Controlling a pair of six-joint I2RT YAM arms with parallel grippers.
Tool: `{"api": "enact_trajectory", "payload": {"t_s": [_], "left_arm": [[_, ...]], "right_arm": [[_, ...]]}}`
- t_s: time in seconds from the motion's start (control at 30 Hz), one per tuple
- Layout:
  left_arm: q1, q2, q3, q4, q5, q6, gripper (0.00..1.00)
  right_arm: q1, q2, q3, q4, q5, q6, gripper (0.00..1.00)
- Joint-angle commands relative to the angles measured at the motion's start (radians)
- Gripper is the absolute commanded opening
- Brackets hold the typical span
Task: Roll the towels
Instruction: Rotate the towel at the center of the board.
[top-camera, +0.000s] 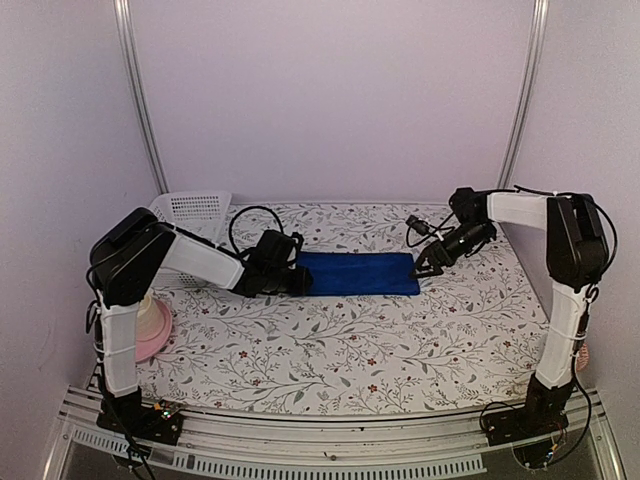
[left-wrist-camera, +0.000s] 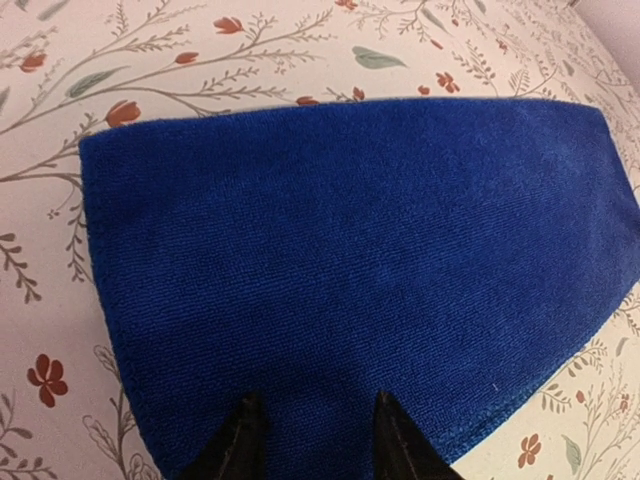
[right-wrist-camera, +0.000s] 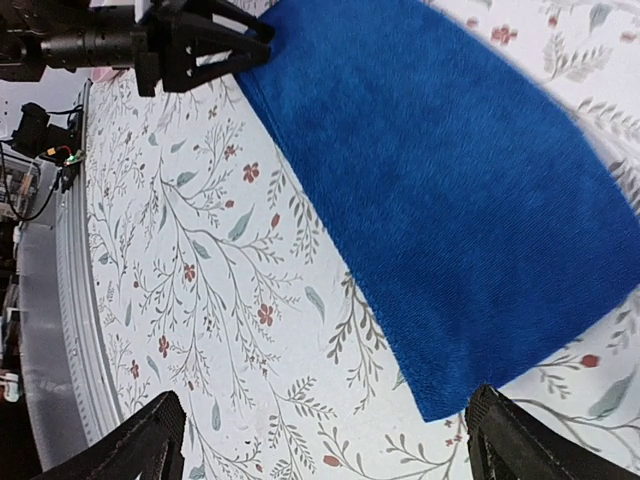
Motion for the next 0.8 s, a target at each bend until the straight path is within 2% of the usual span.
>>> {"api": "enact_trajectory", "payload": {"t_s": [0.0,0.13,0.3,0.4,0.5,0.77], "left_arm": [[0.064,0.023,-0.035,-0.055,-0.040,0.016,0.40],[0.103,0.084,0.050,-0.076,-0.050,0.068,0.46],[0.150,0.206,0.269,-0.169,-0.112,0.127,0.64],[0.184,0.207,0.323,-0.182,-0.117,0.121,0.80],[0.192,0.129,0.302,-0.158,-0.125,0.115,0.96],[0.173,-0.121,0.139,-0.084,-0.093,0.098,0.97]], "right_arm": [[-0.004,-0.101,-0.023,0.129,0.077,0.041,0.99],[0.000,-0.123,-0.051,0.196,0.129,0.079,0.99],[0.022,-0.153,-0.068,0.280,0.240,0.112,0.99],[0.071,-0.159,-0.074,0.349,0.411,0.121,0.99],[0.117,-0.126,-0.050,0.403,0.636,0.143,0.99],[0.164,0.063,0.193,0.407,0.797,0.175,0.99]]}}
